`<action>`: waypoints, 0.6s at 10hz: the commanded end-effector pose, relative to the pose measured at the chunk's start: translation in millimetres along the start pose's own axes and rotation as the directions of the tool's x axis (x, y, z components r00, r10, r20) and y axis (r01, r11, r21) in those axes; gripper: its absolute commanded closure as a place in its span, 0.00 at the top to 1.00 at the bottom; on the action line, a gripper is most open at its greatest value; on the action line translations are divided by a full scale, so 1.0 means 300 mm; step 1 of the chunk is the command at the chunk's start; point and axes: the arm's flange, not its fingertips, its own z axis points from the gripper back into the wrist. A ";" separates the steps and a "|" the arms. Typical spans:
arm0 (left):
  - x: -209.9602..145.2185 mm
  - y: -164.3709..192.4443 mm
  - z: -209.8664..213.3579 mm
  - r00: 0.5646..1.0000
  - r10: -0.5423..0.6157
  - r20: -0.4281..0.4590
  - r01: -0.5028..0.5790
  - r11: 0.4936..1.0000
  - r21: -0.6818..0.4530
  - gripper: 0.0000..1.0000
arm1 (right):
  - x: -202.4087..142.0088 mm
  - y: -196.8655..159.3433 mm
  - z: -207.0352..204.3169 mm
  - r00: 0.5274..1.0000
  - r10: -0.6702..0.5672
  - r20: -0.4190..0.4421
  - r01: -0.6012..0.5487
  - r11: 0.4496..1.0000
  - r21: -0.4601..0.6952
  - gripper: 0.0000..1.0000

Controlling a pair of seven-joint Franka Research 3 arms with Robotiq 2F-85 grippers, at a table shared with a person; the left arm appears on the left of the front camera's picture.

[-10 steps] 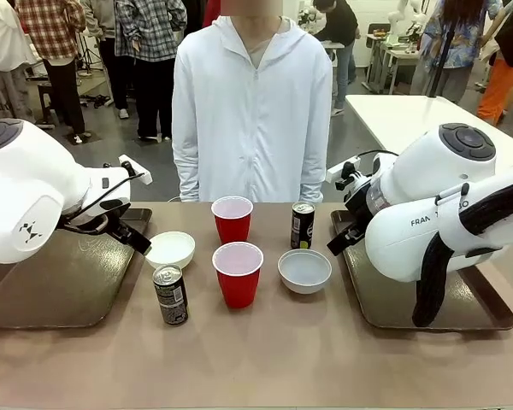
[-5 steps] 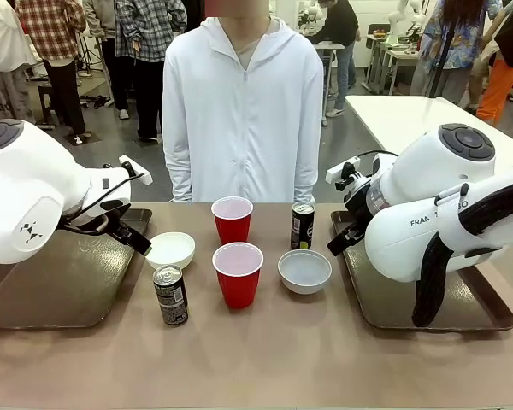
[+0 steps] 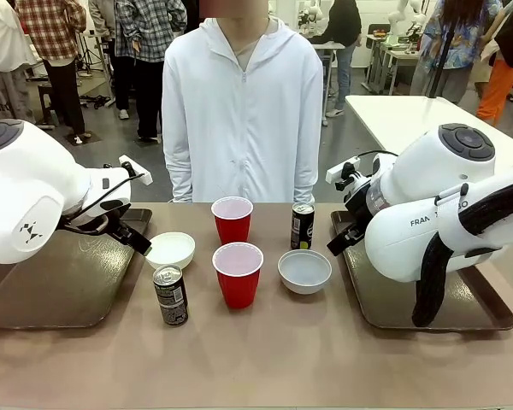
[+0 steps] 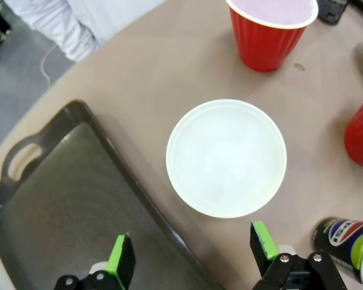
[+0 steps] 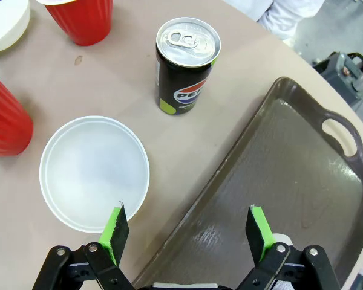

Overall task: Prepare tableware on both trays.
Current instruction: Pick up a Picnic Bowl from the table and place it on a Handle tray.

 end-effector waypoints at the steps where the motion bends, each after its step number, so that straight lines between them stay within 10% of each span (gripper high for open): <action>1: 0.000 0.000 0.000 1.000 0.000 0.000 0.000 1.000 0.000 1.00 | 0.000 0.000 0.000 1.000 0.000 0.000 0.000 1.000 0.000 1.00; 6: -0.089 -0.029 0.358 0.989 -0.105 -0.106 0.093 0.990 -0.108 1.00 | -0.139 0.072 0.273 0.983 0.027 -0.184 -0.016 0.998 0.060 1.00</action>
